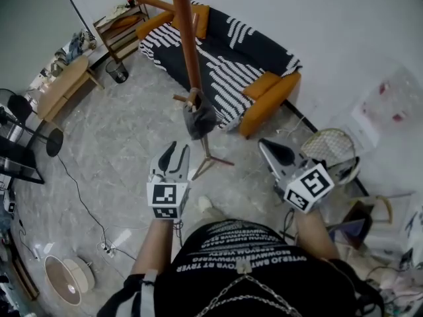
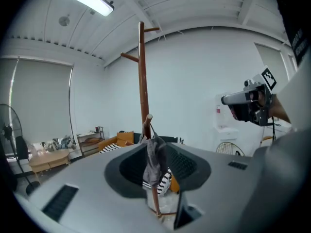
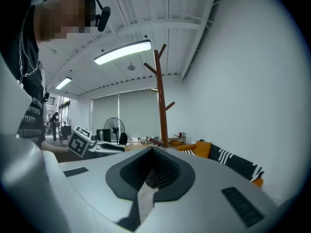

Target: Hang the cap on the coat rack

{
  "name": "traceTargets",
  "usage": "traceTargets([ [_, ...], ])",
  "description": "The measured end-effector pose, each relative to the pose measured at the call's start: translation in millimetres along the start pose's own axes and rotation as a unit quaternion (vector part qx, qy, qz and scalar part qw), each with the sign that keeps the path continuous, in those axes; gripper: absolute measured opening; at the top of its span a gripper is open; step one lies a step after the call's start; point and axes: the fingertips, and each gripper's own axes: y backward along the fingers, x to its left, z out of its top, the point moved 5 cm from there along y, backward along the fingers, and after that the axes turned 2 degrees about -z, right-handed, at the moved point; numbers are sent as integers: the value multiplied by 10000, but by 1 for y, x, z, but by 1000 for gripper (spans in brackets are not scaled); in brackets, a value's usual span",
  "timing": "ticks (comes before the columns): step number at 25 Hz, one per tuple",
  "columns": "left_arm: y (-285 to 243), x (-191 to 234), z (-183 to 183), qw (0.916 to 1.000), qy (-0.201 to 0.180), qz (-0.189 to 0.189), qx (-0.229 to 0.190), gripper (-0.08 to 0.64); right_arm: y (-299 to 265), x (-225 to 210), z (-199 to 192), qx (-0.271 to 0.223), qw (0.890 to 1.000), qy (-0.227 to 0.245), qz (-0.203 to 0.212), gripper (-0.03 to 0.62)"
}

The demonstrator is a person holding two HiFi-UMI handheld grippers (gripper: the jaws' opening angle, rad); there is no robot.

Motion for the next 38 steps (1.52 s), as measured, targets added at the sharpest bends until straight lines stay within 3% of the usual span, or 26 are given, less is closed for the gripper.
traceTargets([
  [3, 32, -14, 17, 9995, 142, 29, -279, 115, 20, 7, -1, -73, 9999, 61, 65, 3],
  [8, 82, -44, 45, 9973, 184, 230, -671, 5, 48, 11, -9, -46, 9999, 39, 83, 3],
  [14, 130, -72, 49, 9960, 145, 441, -764, 3, 74, 23, -3, -106, 9993, 339, 104, 3],
  [25, 163, -106, 43, 9963, 41, 614, -603, 3, 100, 36, -3, -344, 9984, 313, 314, 3],
  [29, 162, -109, 46, 9974, -144, 529, -460, 3, 99, 40, -7, -331, 9982, 268, 415, 3],
  [38, 144, -98, 36, 9988, -118, 359, -315, 3, 79, 37, -16, -271, 9986, 175, 421, 3],
])
